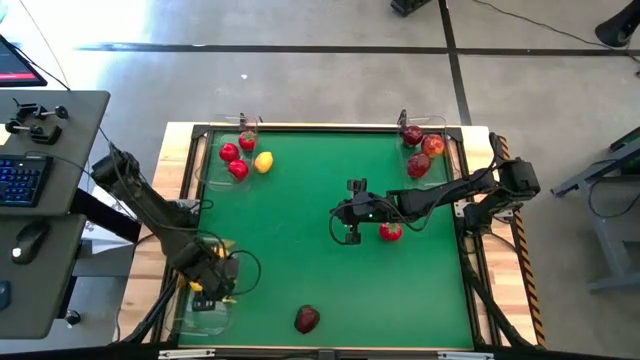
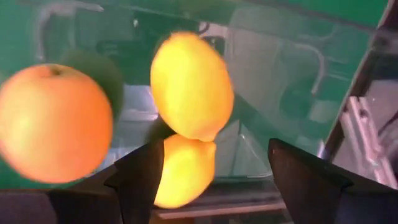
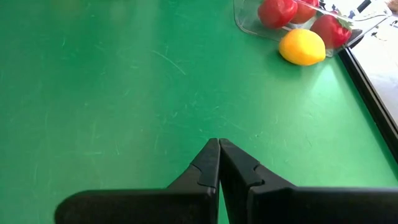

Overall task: Sort produce into baskets
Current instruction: Put the tomato into the top left bin

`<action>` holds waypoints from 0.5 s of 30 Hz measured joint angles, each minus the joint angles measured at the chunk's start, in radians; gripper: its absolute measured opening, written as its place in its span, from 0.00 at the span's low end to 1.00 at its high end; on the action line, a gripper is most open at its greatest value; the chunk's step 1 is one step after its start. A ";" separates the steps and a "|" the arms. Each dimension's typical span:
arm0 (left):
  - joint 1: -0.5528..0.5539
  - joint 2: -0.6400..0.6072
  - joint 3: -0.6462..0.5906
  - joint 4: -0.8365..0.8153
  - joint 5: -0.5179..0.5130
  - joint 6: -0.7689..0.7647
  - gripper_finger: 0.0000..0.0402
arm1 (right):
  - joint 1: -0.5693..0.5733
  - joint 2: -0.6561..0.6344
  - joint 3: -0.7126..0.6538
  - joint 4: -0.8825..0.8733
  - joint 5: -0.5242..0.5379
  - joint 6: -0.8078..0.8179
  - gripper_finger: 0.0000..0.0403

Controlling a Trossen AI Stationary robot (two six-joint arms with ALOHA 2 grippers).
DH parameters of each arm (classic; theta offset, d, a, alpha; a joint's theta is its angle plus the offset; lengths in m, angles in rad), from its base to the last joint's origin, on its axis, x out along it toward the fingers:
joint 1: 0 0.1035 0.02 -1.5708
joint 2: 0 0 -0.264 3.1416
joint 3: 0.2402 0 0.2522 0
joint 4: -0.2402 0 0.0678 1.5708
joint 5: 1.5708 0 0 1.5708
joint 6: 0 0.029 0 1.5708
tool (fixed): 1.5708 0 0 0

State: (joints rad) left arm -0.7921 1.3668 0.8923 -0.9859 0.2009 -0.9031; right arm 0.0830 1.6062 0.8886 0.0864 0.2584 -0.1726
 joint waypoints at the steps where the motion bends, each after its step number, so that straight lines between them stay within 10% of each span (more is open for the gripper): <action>1: 0.000 -0.010 0.013 -0.019 -0.012 0.000 0.69 | 0.000 0.000 0.000 0.000 0.000 0.000 0.00; 8: 0.000 -0.132 0.031 -0.042 -0.205 -0.027 0.69 | 0.000 0.000 -0.002 0.014 0.000 0.016 0.00; 15: 0.000 -0.275 0.031 0.022 -0.514 0.059 0.69 | 0.000 0.000 -0.172 0.415 -0.025 0.011 0.00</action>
State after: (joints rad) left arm -0.7921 1.0921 0.9237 -0.9637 -0.3134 -0.8441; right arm 0.0830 1.6062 0.7169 0.5018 0.2332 -0.1619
